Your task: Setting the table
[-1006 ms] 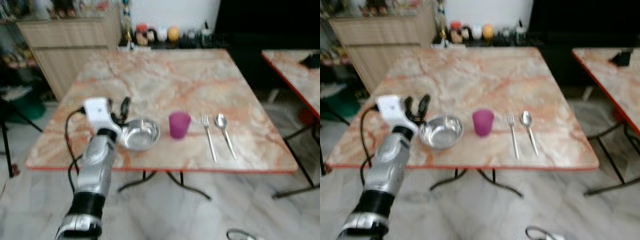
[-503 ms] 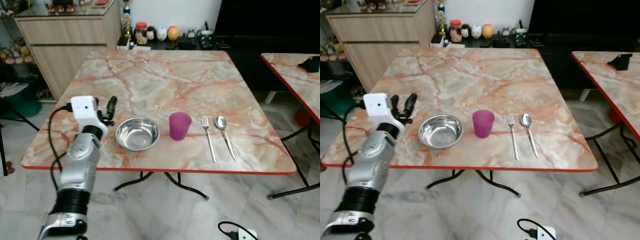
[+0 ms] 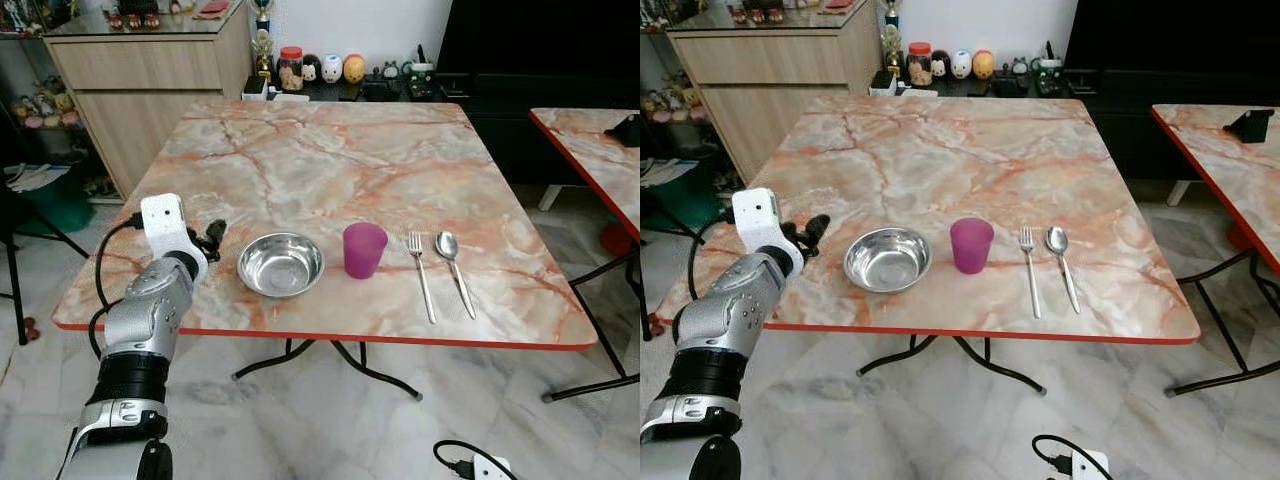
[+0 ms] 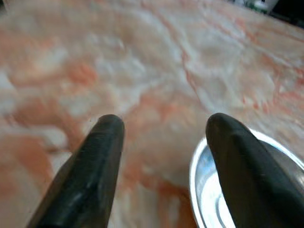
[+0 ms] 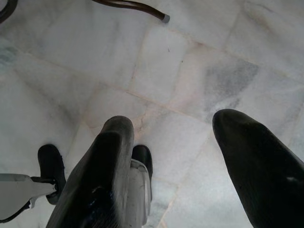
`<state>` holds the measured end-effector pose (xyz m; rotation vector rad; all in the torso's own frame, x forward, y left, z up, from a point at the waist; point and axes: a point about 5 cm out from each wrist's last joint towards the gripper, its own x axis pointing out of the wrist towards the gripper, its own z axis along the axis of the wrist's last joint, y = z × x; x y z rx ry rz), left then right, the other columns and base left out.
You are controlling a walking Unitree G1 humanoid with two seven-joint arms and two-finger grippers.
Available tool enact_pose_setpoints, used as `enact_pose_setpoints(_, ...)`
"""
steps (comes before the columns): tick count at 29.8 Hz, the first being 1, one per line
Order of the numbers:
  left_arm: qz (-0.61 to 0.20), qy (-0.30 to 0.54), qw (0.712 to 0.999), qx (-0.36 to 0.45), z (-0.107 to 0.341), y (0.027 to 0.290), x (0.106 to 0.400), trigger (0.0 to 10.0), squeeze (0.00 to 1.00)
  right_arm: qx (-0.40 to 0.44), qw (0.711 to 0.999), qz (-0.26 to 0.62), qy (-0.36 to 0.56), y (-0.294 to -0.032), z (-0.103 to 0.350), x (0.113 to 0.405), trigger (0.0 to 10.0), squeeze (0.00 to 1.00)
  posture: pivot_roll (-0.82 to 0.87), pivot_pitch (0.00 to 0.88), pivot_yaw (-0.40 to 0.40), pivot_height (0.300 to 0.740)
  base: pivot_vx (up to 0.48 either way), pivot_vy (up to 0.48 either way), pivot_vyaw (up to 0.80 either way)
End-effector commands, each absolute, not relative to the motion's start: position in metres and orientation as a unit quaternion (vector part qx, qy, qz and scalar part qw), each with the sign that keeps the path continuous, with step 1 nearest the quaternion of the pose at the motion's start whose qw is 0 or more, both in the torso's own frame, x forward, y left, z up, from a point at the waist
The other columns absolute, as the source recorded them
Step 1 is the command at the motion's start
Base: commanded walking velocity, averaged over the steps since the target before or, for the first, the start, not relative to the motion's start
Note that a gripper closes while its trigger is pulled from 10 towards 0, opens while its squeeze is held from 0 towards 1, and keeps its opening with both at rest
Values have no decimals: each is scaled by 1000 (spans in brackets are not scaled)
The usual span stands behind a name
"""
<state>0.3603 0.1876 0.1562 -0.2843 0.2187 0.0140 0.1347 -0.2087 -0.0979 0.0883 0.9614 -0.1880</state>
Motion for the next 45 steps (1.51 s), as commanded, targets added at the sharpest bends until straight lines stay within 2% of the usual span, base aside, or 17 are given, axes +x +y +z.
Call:
enact_pose_setpoints(1,-3,127,978,-166,157,182,361,10000,1000,45,880,-87,465,-206,-99,134,10000,0,54,0,-1,740,0,0,0)
enact_pose_setpoints(5,-2,145,976,-163,153,180,361,10000,988,45,879,-85,466,-205,-99,134,10000,0,53,0,0,740,0,0,0)
enact_pose_setpoints(6,-7,147,978,-148,152,179,361,10000,0,45,879,-85,466,-205,-99,134,10000,0,52,0,-1,740,0,0,0)
enact_pose_setpoints(21,-19,169,976,-135,140,168,359,10000,0,48,875,-88,475,-205,-101,129,10000,0,43,0,-5,740,0,0,0)
enact_pose_setpoints(30,-35,97,984,-147,141,166,360,10000,0,46,875,-87,474,-208,-100,129,10000,0,41,0,-10,740,0,0,0)
enact_pose_setpoints(45,-47,101,982,-154,120,169,353,10000,0,46,874,-83,476,-205,-100,131,10000,0,44,0,-15,740,0,0,0)
